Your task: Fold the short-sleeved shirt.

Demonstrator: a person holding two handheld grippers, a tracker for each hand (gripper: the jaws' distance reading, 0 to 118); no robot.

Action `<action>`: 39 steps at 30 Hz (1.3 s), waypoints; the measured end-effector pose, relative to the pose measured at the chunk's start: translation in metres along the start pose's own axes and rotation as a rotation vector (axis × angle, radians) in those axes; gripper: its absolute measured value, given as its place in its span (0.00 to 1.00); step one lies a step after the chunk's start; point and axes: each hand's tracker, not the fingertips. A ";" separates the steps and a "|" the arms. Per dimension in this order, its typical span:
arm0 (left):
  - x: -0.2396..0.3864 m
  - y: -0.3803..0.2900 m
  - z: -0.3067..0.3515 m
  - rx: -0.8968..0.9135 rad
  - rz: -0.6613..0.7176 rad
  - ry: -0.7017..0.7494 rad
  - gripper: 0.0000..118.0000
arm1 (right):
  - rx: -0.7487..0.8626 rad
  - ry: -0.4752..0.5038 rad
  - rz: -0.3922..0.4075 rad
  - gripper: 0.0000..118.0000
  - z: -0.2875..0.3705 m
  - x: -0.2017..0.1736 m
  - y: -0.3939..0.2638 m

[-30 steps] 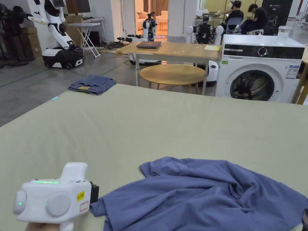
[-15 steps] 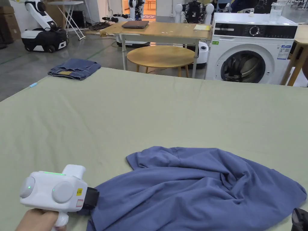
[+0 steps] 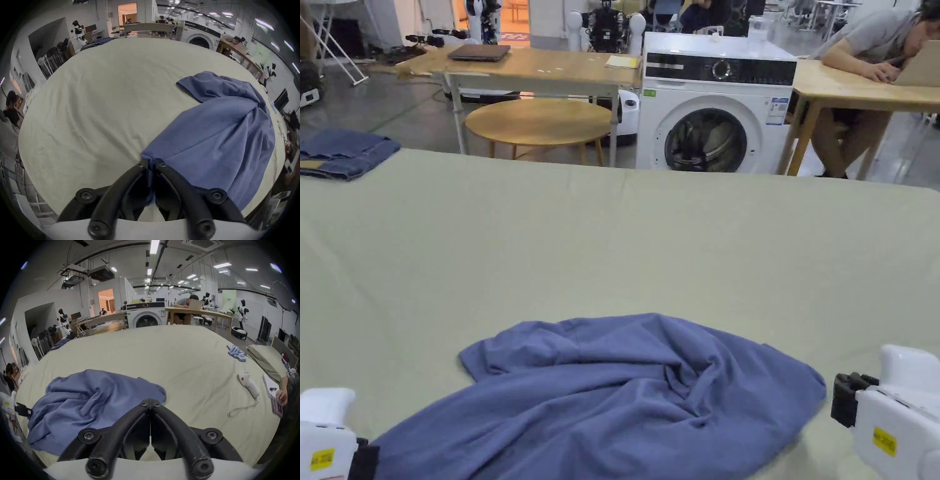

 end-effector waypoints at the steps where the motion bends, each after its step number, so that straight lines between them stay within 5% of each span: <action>1: 0.001 -0.001 0.000 0.001 -0.005 0.000 0.02 | -0.028 -0.014 0.013 0.00 -0.015 0.004 0.008; 6: 0.005 -0.003 -0.001 0.008 -0.020 -0.005 0.01 | -0.188 0.028 0.037 0.02 -0.080 0.017 0.036; 7: 0.005 -0.004 -0.001 0.008 -0.021 -0.005 0.02 | -0.212 0.020 0.039 0.23 -0.090 0.018 0.038; 9: 0.005 -0.003 -0.002 0.006 -0.022 -0.011 0.02 | -0.256 0.015 0.048 0.84 -0.112 0.020 0.040; 10: 0.004 -0.003 -0.003 0.005 -0.021 -0.014 0.02 | -0.297 0.005 0.039 1.00 -0.122 0.021 0.039; 15: 0.002 -0.001 -0.004 -0.003 -0.018 -0.029 0.02 | -0.408 0.004 0.083 0.99 -0.146 0.015 0.028; 18: 0.002 0.001 -0.005 -0.011 -0.020 -0.029 0.02 | -0.427 -0.001 0.198 0.72 -0.143 0.005 0.019; 19: 0.002 0.002 -0.004 -0.014 -0.023 -0.028 0.02 | -0.419 0.036 0.177 0.39 -0.138 0.003 0.021; 20: 0.002 0.004 -0.004 -0.018 -0.028 -0.026 0.02 | -0.406 0.030 0.166 0.39 -0.129 0.001 0.025; 22: 0.003 0.007 0.000 -0.025 -0.037 -0.024 0.02 | -0.381 0.121 0.159 0.04 -0.108 -0.008 0.036; 25: -0.003 0.015 0.011 0.003 -0.040 -0.020 0.01 | -0.306 0.102 0.228 0.05 -0.071 -0.018 0.055; 32: -0.017 0.058 0.099 0.211 -0.024 0.035 0.01 | -0.074 0.115 0.132 0.05 0.021 0.010 0.128; 39: -0.012 0.113 0.175 0.379 -0.051 0.123 0.01 | 0.079 0.060 0.122 0.05 0.078 0.043 0.183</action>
